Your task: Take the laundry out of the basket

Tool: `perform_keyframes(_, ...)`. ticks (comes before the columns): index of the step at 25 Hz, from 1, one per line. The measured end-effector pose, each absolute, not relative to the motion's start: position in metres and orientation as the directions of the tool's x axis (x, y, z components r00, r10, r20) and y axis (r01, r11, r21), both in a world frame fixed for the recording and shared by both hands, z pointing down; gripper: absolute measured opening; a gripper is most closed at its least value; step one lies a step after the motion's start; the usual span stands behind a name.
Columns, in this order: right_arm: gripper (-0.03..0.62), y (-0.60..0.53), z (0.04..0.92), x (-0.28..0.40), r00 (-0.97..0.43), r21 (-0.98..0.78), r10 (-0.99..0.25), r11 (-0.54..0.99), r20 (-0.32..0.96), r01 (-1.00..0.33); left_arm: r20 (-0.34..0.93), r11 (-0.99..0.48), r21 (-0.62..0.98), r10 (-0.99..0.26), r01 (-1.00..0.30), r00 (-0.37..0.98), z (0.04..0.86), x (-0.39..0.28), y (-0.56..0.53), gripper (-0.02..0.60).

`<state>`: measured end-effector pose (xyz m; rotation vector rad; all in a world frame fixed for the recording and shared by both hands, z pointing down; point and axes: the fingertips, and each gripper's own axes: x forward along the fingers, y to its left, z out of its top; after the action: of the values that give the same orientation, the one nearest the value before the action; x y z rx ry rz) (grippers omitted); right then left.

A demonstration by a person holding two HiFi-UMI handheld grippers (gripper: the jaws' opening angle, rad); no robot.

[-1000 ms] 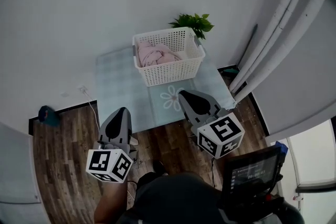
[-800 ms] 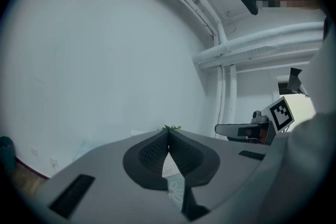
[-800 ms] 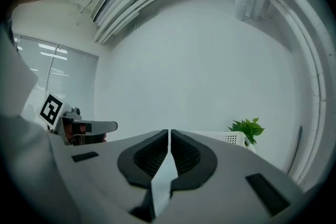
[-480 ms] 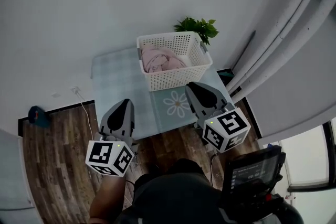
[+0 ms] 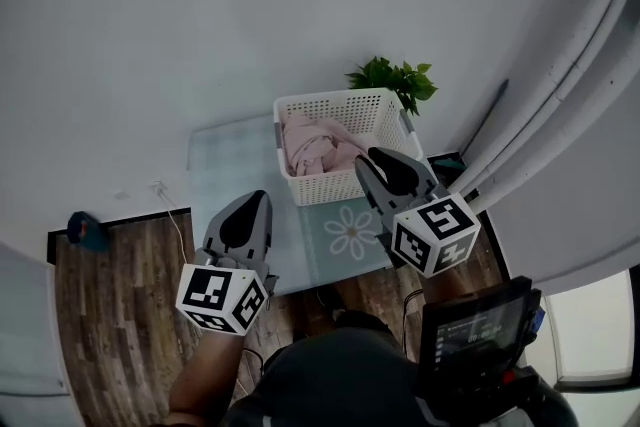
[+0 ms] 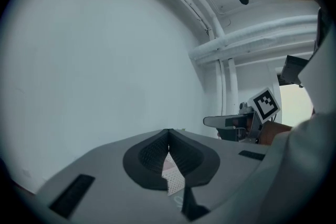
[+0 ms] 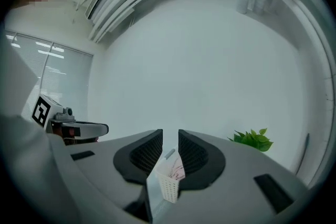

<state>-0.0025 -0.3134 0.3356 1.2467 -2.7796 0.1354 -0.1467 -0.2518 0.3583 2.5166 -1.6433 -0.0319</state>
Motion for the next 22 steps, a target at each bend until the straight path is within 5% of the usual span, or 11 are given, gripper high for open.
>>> perform_keyframes(8, 0.209, -0.394, 0.347, -0.01, -0.733, -0.084, -0.653, 0.733, 0.19, -0.675, 0.097, -0.375, 0.172, -0.914, -0.911, 0.395, 0.364, -0.14, -0.331, 0.009)
perform_keyframes(17, 0.45, -0.473, 0.453, -0.041, -0.768, -0.096, -0.42, 0.847, 0.484, -0.523, 0.211, -0.311, 0.157, -0.917, -0.937, 0.339, 0.4, -0.153, -0.395, 0.011)
perform_keyframes(22, 0.48, -0.497, 0.503, -0.049, -0.762, -0.145, -0.32, 0.869, 0.563, -0.473, 0.263, -0.278, 0.158, -0.913, -0.947, 0.312, 0.42, -0.16, -0.42, 0.011)
